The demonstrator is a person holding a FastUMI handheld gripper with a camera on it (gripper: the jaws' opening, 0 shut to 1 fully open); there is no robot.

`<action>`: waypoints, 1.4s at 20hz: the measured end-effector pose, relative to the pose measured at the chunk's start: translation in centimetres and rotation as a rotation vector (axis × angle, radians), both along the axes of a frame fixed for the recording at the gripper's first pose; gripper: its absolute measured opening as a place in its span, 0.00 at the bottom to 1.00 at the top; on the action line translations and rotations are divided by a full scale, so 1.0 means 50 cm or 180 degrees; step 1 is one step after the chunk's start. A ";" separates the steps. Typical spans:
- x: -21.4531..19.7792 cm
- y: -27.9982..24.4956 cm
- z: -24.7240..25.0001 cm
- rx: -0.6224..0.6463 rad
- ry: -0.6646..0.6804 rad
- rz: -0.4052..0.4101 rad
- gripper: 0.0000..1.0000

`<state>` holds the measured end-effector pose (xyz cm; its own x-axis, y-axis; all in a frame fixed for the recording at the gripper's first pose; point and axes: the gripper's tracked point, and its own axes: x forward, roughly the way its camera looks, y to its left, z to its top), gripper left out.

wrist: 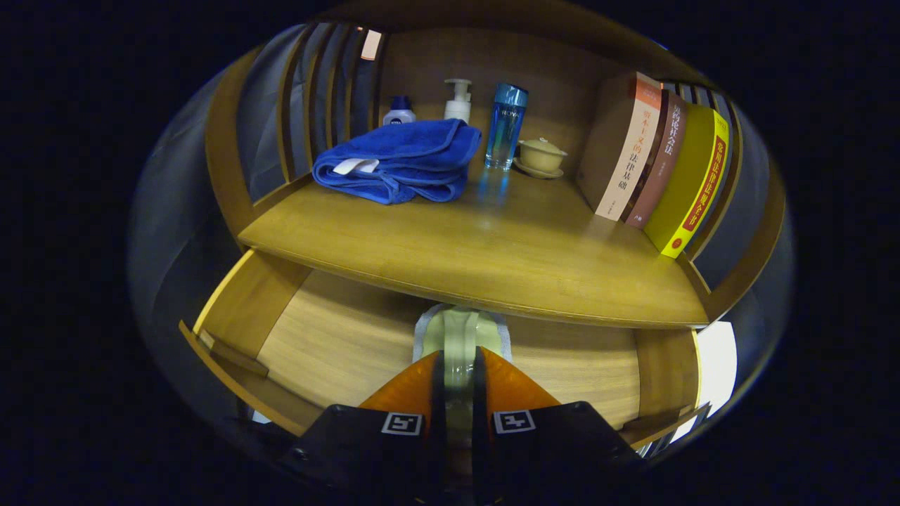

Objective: Pull open the drawer, take out the items inside it, and place them on the countertop above the cabinet.

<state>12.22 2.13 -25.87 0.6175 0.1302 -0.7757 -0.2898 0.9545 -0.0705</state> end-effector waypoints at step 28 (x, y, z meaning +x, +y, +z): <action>-0.001 0.008 0.269 0.0845 -0.2027 -0.0164 0.23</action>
